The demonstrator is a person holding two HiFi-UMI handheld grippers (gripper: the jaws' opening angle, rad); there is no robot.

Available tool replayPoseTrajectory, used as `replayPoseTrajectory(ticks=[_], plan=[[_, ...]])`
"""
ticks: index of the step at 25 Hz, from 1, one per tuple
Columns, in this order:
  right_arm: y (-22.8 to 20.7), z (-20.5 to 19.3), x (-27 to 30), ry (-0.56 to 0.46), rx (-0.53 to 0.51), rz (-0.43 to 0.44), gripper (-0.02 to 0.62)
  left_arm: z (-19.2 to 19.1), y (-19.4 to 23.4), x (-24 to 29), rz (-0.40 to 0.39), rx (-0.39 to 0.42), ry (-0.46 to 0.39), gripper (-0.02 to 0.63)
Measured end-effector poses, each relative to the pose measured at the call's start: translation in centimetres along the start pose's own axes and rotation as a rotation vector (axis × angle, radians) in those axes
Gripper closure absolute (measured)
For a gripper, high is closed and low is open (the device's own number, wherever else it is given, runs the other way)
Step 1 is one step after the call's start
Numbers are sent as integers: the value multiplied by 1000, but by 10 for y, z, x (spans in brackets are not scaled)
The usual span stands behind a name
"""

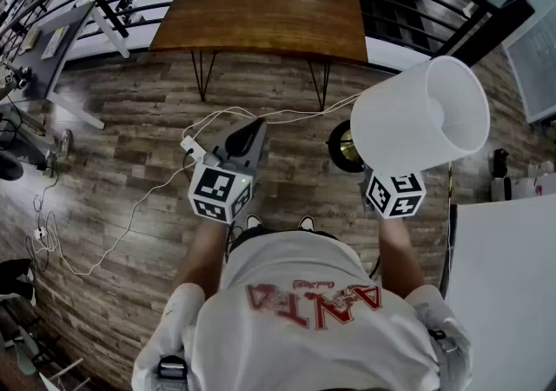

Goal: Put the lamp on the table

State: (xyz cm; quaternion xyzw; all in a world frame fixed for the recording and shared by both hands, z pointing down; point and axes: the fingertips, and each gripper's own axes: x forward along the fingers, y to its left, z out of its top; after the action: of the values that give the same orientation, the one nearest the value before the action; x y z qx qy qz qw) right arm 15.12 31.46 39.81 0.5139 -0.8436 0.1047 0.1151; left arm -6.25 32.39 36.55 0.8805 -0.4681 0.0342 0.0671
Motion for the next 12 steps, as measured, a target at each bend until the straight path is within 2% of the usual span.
replayPoseTrajectory(ticks=[12], plan=[[8,6,10,-10,4,7,509,1,10,-1,-1,0,4,597]])
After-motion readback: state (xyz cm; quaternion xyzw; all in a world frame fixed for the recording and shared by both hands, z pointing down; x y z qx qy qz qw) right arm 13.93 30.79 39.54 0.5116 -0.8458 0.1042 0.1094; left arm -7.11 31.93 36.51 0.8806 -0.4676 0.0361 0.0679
